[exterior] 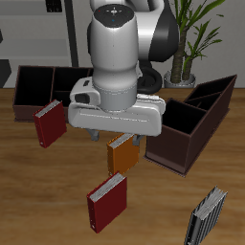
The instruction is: Place the left red book into the back desk caddy's left compartment
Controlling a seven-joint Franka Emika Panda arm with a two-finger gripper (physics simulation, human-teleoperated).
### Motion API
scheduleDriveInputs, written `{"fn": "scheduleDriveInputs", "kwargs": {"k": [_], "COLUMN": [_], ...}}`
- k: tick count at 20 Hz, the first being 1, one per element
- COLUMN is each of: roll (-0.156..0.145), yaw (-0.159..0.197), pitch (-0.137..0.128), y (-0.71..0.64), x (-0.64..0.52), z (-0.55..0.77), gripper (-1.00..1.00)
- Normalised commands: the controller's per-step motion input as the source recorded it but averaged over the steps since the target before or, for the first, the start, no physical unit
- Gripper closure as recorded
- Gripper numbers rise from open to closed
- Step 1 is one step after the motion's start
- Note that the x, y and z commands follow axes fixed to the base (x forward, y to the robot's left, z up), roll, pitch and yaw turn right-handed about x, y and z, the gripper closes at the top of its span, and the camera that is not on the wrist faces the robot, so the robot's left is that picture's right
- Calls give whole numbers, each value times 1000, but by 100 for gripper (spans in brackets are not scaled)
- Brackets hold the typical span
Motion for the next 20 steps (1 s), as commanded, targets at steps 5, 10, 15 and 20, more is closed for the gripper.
{"fn": "scheduleDriveInputs", "kwargs": {"k": [5, 10, 15, 20], "roll": [39, 17, 15, -2], "yaw": [-25, -52, -39, -26], "pitch": [-66, 25, -4, 15], "y": [-56, -110, -135, -54], "x": [216, 130, 65, -33], "z": [-182, -263, -304, -284], "gripper": [-100, -100, -100, -100]}}
